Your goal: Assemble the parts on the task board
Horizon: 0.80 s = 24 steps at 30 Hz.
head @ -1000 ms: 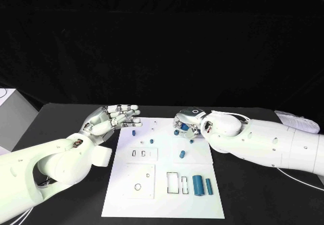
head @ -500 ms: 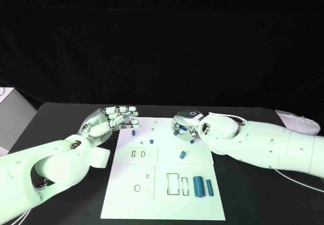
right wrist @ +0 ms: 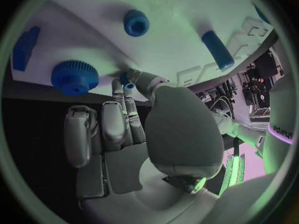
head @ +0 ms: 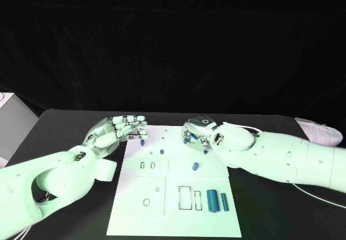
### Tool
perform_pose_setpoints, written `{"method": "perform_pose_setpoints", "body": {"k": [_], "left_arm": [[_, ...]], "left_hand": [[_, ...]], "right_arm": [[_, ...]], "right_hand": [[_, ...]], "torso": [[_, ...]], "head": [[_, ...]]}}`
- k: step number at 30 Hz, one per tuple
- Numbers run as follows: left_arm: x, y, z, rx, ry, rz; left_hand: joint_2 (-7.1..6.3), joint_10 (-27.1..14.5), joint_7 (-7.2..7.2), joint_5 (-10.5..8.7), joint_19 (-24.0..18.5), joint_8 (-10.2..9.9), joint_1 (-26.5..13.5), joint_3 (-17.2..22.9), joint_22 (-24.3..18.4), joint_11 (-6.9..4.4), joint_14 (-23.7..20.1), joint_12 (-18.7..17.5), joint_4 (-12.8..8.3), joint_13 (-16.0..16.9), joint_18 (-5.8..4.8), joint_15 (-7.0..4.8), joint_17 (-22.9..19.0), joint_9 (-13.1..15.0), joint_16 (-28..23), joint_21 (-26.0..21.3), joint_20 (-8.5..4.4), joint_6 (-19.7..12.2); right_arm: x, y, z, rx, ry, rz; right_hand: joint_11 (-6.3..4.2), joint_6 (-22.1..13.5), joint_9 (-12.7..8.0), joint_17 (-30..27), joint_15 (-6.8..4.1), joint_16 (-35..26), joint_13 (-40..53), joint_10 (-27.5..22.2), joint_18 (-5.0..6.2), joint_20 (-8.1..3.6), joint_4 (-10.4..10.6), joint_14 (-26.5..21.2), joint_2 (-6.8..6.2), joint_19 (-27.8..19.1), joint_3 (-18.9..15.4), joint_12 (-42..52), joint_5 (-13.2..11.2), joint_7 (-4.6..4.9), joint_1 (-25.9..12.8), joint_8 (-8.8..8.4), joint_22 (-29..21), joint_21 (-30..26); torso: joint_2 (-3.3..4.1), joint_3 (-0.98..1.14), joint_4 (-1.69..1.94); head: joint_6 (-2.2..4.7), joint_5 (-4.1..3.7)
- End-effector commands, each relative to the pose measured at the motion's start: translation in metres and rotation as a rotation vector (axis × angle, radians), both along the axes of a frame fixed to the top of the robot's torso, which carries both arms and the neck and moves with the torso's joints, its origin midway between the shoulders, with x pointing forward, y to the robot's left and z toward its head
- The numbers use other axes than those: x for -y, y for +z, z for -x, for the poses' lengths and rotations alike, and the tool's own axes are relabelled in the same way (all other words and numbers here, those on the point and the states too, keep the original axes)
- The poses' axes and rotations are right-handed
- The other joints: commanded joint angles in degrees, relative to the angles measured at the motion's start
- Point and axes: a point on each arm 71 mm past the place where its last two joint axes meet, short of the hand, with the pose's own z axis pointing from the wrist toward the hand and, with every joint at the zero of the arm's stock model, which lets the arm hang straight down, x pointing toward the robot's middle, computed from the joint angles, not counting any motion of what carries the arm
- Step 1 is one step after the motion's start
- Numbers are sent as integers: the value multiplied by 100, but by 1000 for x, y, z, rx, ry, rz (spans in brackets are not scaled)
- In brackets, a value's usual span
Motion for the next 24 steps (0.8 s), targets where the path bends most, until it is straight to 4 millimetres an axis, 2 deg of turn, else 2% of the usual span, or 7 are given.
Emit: {"method": "perform_pose_setpoints", "body": {"k": [1,12,18,24], "left_arm": [[2,1,0,4,-21,7],[2,1,0,1,-19,5],[2,1,0,0,-22,5],[3,2,0,0,-24,5]], "left_hand": [[33,25,87,-21,-30,-32,-9,9,20,25,-49,-43,-68,0,39,-12,19,-2,25,57,-9,-20],[53,39,92,-21,-93,-45,1,51,97,29,-70,-78,-173,0,25,-13,74,-4,38,173,-27,-13],[69,49,96,-21,-162,-57,-19,81,170,32,-83,-103,-245,-1,10,-11,116,-7,44,280,-41,-8],[75,53,97,-21,-196,-63,-33,94,205,32,-88,-112,-276,-1,4,-11,134,-8,46,331,-46,-5]], "right_arm": [[0,8,1,72,-35,-81],[-16,15,3,109,-69,-155],[-29,18,-1,127,-84,-163],[-40,20,-7,149,-98,-170]], "right_hand": [[-320,56,278,-6,-50,23,23,343,-75,1,-43,35,254,34,1,26,32,-36,138,55,263,29],[-323,34,332,-30,-55,19,43,357,-109,-8,-77,30,255,105,8,15,41,-34,137,92,420,133],[-319,14,354,-44,-54,16,50,350,-105,-9,-90,27,260,96,16,2,40,-30,134,103,407,124],[-316,0,368,-63,-52,8,53,343,-105,-10,-97,23,261,95,20,-8,34,-26,130,109,408,125]], "torso": [[21,-10,13],[53,-14,23],[65,-29,41],[86,-26,49]], "head": [[30,-3],[98,2],[107,-3],[116,5]]}}
